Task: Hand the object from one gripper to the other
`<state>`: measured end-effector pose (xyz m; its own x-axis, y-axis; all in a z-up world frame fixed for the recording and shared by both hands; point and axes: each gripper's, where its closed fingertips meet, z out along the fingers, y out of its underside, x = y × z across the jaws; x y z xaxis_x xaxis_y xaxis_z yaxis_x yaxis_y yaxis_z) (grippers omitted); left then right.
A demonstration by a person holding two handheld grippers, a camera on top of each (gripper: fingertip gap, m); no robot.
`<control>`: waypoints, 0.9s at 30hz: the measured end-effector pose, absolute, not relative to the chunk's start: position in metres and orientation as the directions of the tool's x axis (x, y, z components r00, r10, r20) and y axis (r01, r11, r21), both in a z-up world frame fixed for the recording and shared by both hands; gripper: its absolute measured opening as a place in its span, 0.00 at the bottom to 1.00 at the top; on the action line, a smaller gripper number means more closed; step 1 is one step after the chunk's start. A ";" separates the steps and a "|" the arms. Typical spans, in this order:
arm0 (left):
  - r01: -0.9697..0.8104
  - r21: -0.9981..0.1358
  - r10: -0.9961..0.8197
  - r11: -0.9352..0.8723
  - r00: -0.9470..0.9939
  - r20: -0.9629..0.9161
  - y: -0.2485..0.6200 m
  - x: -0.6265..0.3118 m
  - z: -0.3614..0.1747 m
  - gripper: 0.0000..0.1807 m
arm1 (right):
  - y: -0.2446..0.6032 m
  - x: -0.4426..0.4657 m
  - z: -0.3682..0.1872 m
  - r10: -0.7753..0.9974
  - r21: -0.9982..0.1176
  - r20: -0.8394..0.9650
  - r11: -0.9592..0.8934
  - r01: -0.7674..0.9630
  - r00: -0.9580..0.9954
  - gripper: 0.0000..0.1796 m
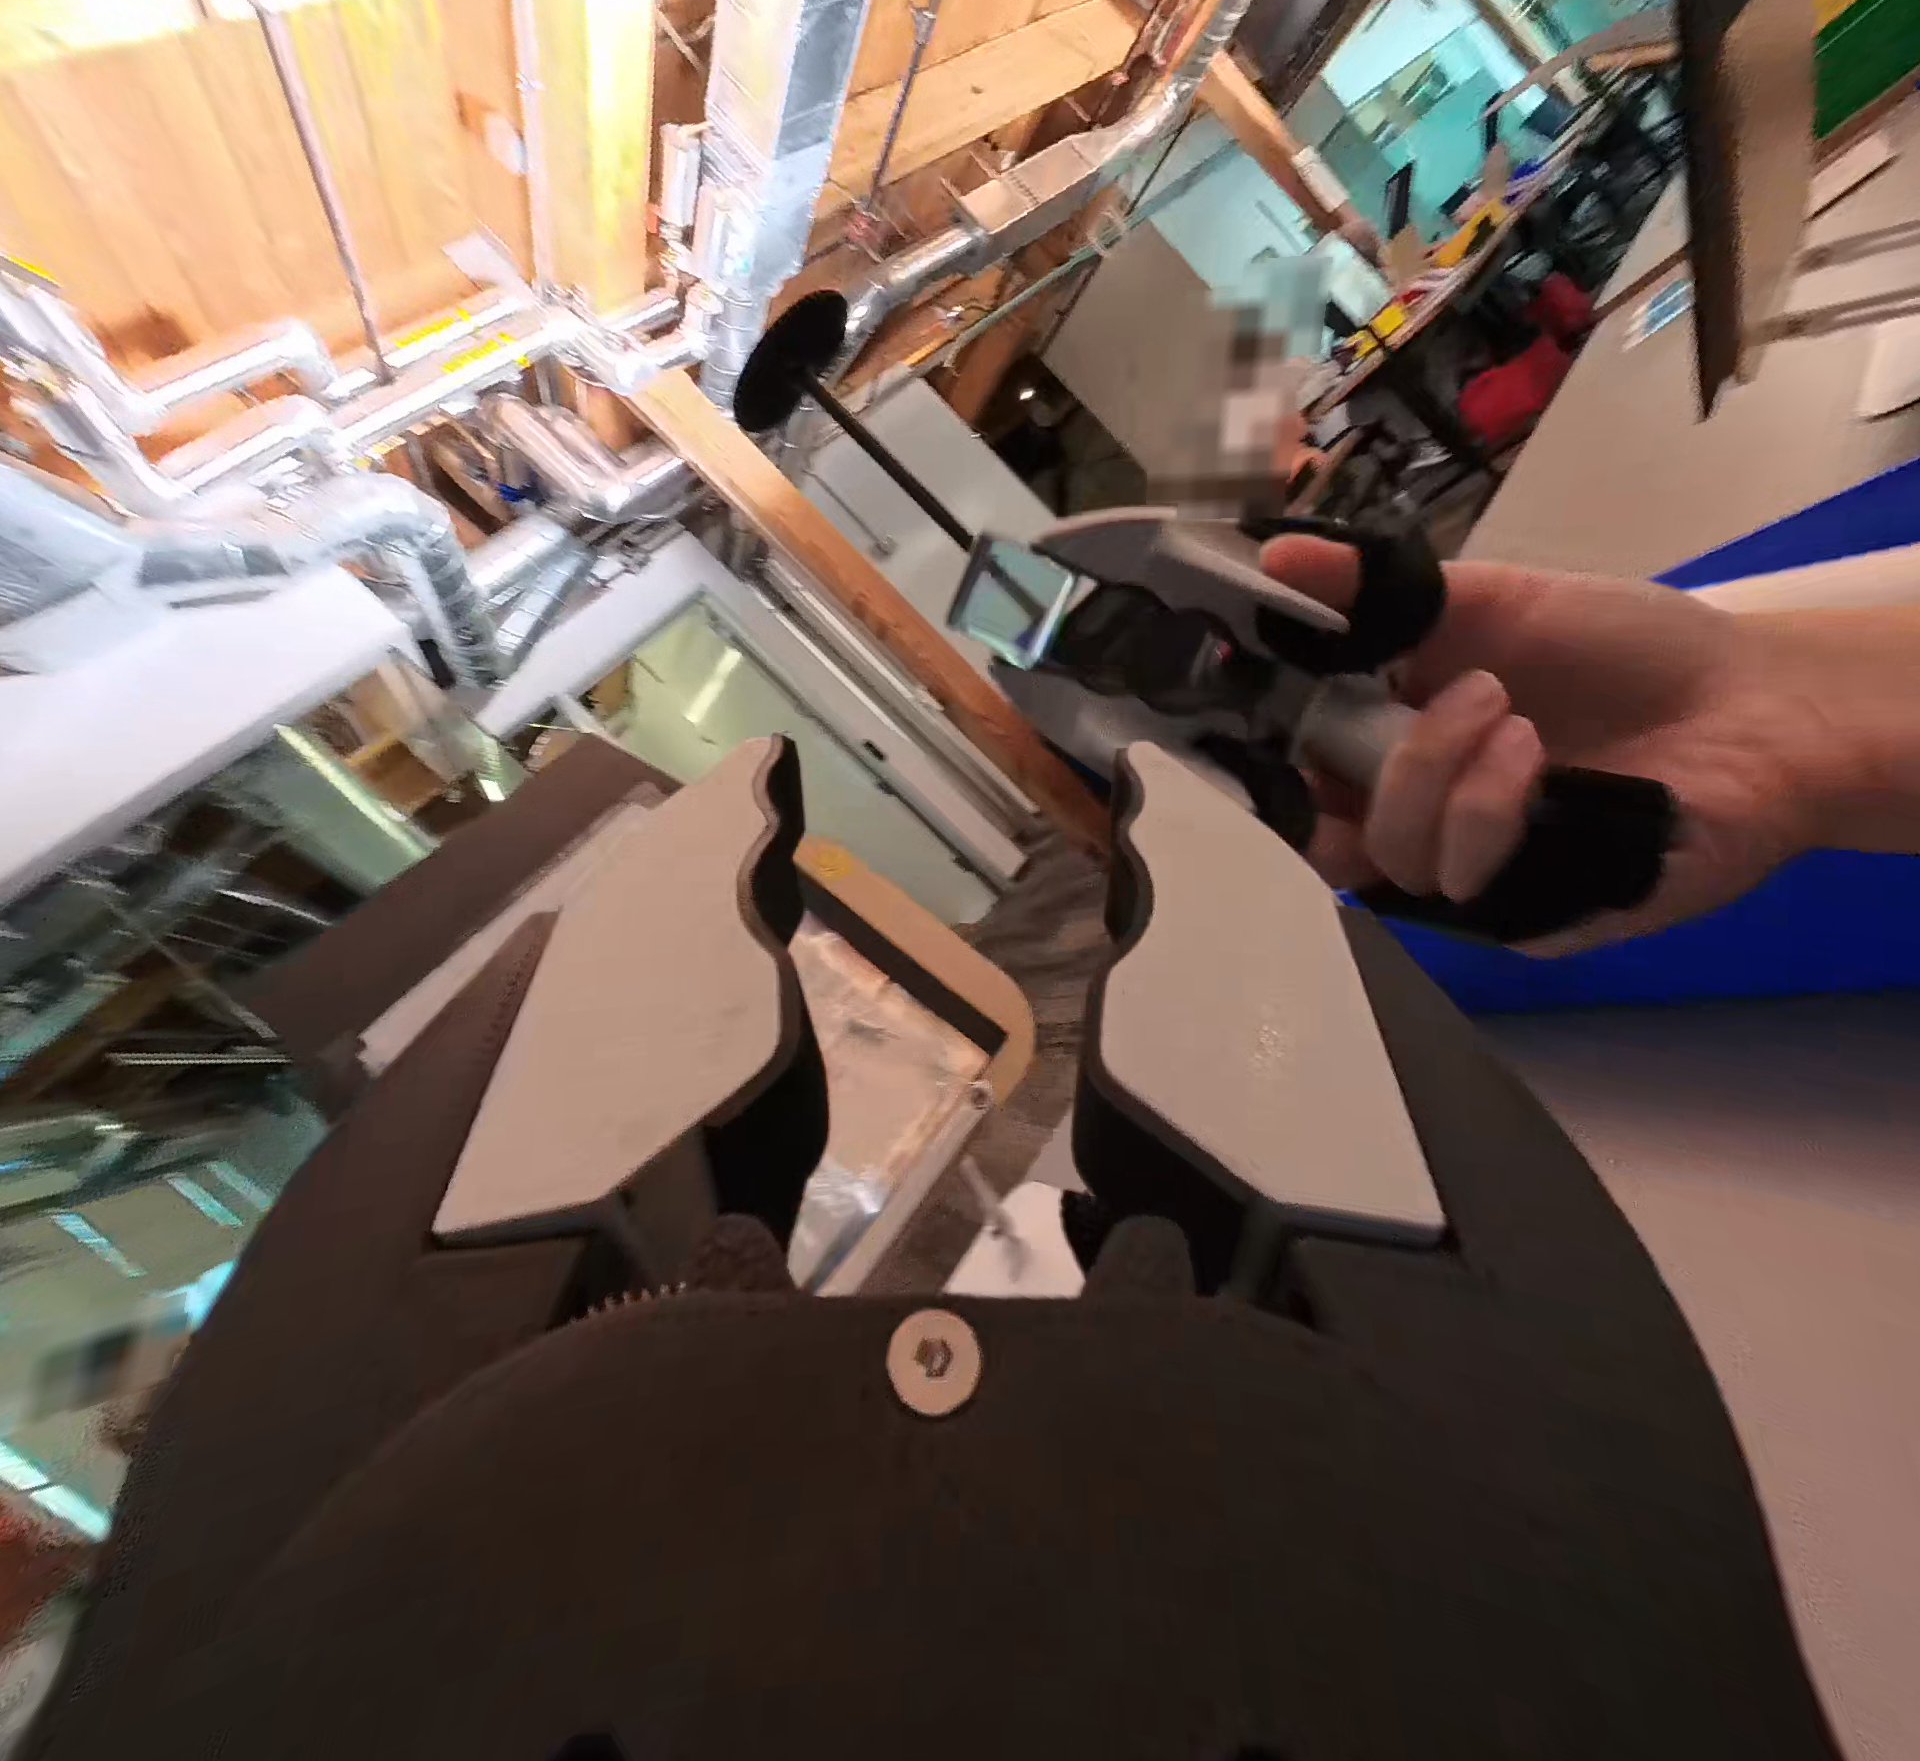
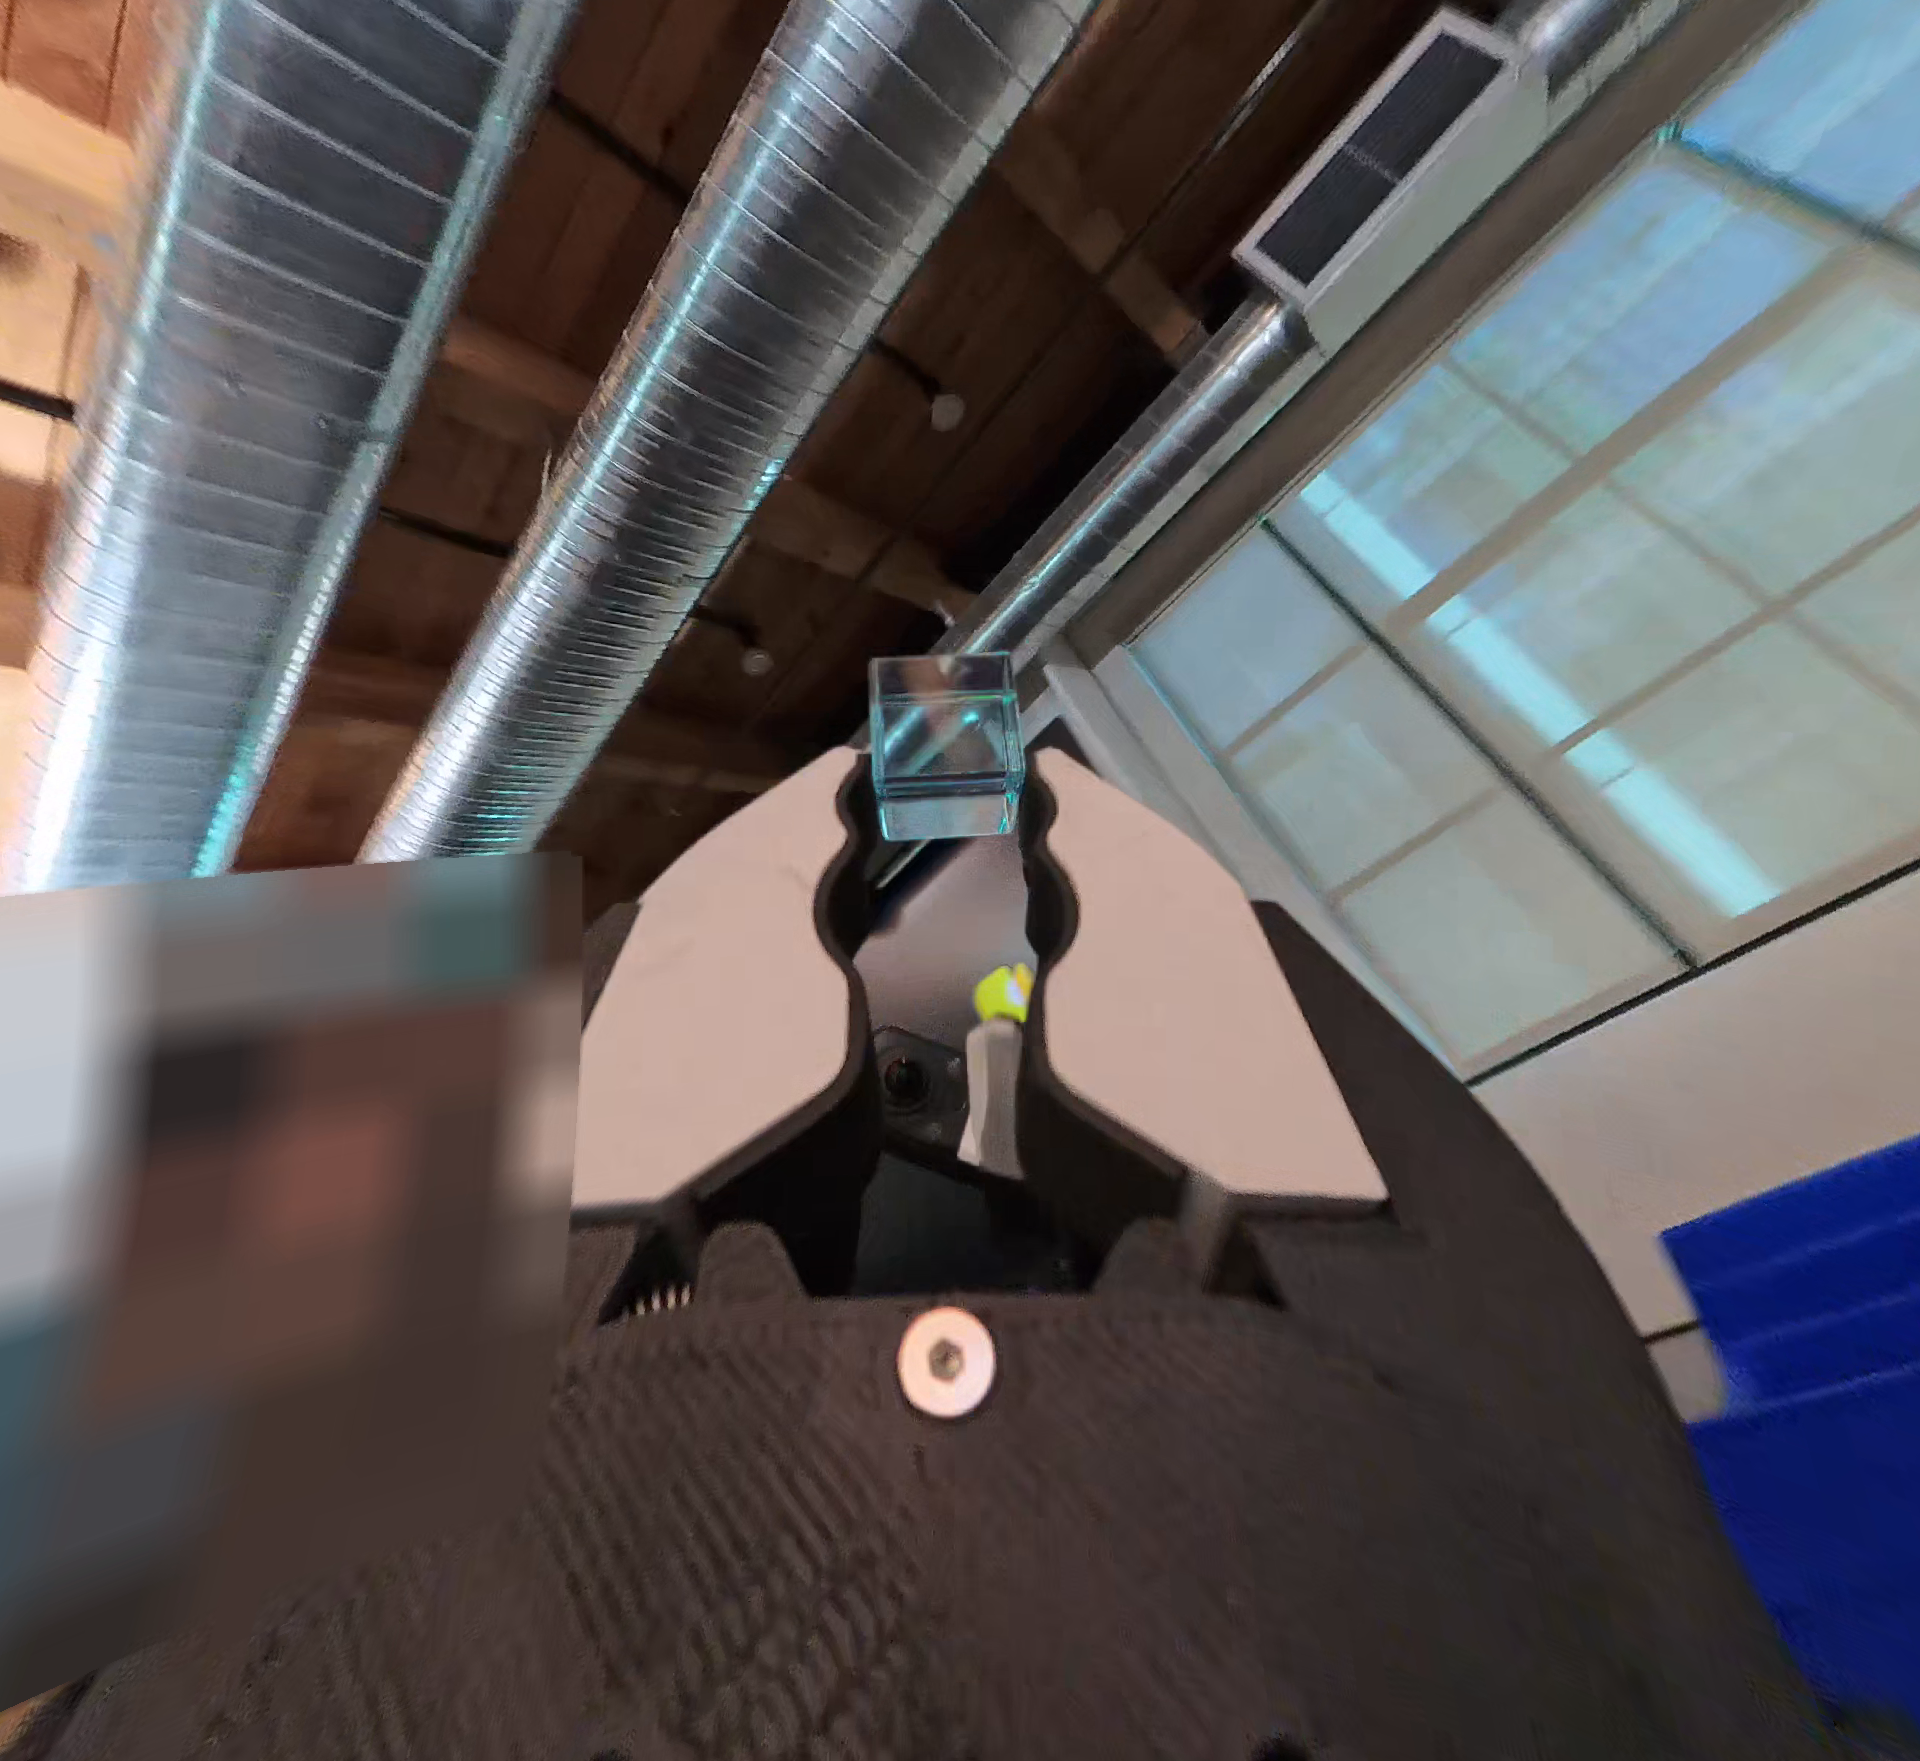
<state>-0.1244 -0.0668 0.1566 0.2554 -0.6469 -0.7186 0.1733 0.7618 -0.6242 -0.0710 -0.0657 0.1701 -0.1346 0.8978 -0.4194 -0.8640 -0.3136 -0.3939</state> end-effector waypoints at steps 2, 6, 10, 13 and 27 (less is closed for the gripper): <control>0.142 -0.590 -0.604 0.795 0.277 -0.747 -0.065 -0.123 0.155 0.30 | -0.060 -0.089 0.162 0.878 -0.390 -0.438 -0.380 -0.839 -0.194 0.15; 0.096 -0.588 -0.590 0.803 0.266 -0.762 -0.058 -0.118 0.148 0.31 | -0.058 -0.120 0.153 0.872 -0.460 -0.459 -0.399 -0.793 -0.172 0.15; 0.066 -0.576 -0.572 0.815 0.247 -0.782 -0.054 -0.114 0.141 0.29 | -0.054 -0.145 0.141 0.883 -0.598 -0.468 -0.340 -0.726 -0.028 0.15; 0.043 -0.500 -0.491 0.865 0.280 -0.825 -0.051 -0.116 0.140 0.16 | -0.051 -0.151 0.138 0.896 -0.688 -0.431 -0.248 -0.682 0.108 0.15; -0.347 -0.379 -0.266 0.858 0.332 -0.905 0.007 -0.115 0.130 0.16 | -0.033 -0.110 0.136 0.282 -0.925 0.338 0.273 0.263 0.898 0.24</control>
<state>-0.1152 0.0074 0.1304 0.3324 -0.2656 -0.9050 -0.3469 0.8578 -0.3792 -0.1102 -0.0327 0.1364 0.8979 0.2820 0.3381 0.2626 0.2732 -0.9254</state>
